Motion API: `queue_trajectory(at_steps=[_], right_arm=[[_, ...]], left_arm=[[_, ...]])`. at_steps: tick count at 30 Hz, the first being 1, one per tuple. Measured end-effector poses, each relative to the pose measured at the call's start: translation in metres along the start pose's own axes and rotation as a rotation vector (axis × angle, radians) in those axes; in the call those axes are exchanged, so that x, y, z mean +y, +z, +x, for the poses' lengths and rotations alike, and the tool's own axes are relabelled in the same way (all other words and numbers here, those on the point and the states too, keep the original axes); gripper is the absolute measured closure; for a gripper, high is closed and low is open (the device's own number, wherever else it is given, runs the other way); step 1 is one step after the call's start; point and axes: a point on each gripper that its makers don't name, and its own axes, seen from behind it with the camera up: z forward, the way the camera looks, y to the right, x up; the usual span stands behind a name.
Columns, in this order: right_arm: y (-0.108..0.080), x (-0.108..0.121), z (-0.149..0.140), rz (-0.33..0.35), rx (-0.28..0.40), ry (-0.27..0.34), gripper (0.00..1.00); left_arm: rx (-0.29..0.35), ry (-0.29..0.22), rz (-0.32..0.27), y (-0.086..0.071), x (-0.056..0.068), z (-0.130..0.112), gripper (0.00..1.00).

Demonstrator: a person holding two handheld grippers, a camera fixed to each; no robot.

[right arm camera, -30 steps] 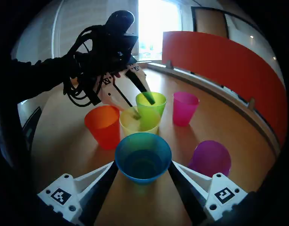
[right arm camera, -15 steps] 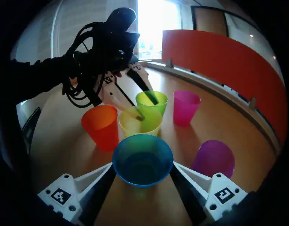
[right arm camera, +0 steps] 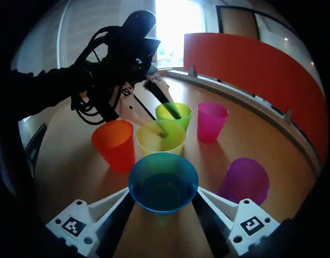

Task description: Pour water

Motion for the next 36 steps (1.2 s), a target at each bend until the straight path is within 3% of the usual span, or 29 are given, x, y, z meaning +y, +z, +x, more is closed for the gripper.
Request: queue_trajectory(at_steps=[18, 27, 36], right_arm=[[-0.006, 0.003, -0.001, -0.012, 0.012, 0.010, 0.13], [-0.017, 0.000, 0.008, -0.012, 0.033, 0.004, 0.13], [-0.039, -0.006, 0.027, -0.031, 0.071, -0.022, 0.14]], left_arm=[[0.037, -0.004, 0.013, -0.006, -0.002, 0.008, 0.19], [0.047, 0.006, 0.040, -0.022, -0.001, 0.015, 0.19], [0.101, -0.002, 0.078, -0.048, 0.005, 0.033, 0.19]])
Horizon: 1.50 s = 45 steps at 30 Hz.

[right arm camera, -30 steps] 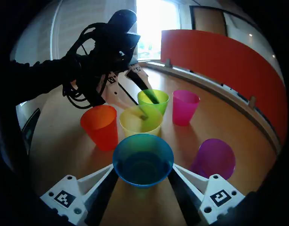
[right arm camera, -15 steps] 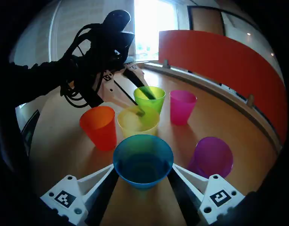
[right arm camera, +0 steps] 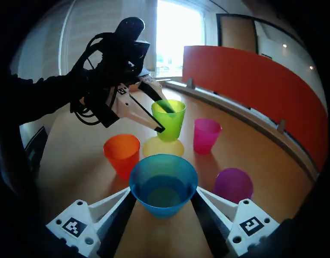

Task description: Pour water

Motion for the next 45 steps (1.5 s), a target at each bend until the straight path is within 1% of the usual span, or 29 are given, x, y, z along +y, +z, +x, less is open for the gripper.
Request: queue_trajectory(at_steps=[8, 14, 22, 27, 35, 45], right_arm=[[-0.024, -0.006, 0.023, -0.026, 0.054, -0.016, 0.13], [-0.044, -0.009, 0.042, -0.052, 0.103, -0.029, 0.13], [-0.064, -0.018, 0.057, -0.066, 0.151, -0.026, 0.14], [-0.072, -0.022, 0.063, -0.071, 0.174, -0.020, 0.14], [-0.082, -0.024, 0.073, -0.082, 0.210, -0.018, 0.14], [-0.088, -0.025, 0.079, -0.087, 0.240, -0.016, 0.14]], left_arm=[[0.069, -0.003, 0.054, -0.028, 0.008, 0.023, 0.19], [0.120, -0.021, 0.088, -0.049, 0.015, 0.039, 0.20], [0.175, -0.024, 0.128, -0.071, 0.026, 0.051, 0.19], [0.207, -0.033, 0.143, -0.081, 0.031, 0.056, 0.19], [0.283, -0.051, 0.160, -0.098, 0.040, 0.067, 0.19], [0.344, -0.074, 0.154, -0.107, 0.053, 0.072, 0.18]])
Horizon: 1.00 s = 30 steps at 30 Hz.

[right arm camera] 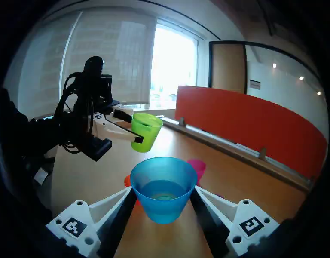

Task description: Pour water

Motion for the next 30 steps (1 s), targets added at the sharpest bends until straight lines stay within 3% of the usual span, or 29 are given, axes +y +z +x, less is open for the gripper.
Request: queue_trajectory(at_steps=[20, 30], right_arm=[[-0.003, 0.008, 0.017, -0.002, 0.075, 0.004, 0.14], [-0.003, 0.009, 0.036, 0.003, 0.153, -0.007, 0.13]], left_arm=[[0.029, -0.007, 0.006, -0.008, 0.023, -0.002, 0.18], [0.034, -0.048, 0.011, -0.009, 0.022, -0.007, 0.18]])
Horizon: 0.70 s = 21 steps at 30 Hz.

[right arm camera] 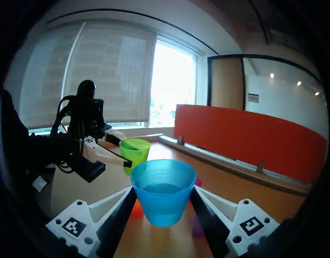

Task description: Pour water

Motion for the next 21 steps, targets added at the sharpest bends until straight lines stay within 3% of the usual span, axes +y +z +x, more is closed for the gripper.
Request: queue_trajectory(at_steps=[9, 21], right_arm=[[0.005, 0.000, 0.010, -0.001, 0.058, 0.024, 0.13], [0.008, 0.001, 0.013, 0.011, 0.057, 0.019, 0.13]], left_arm=[[-0.005, -0.007, -0.014, 0.001, 0.006, -0.005, 0.18], [-0.004, 0.000, -0.024, -0.001, 0.009, -0.007, 0.18]])
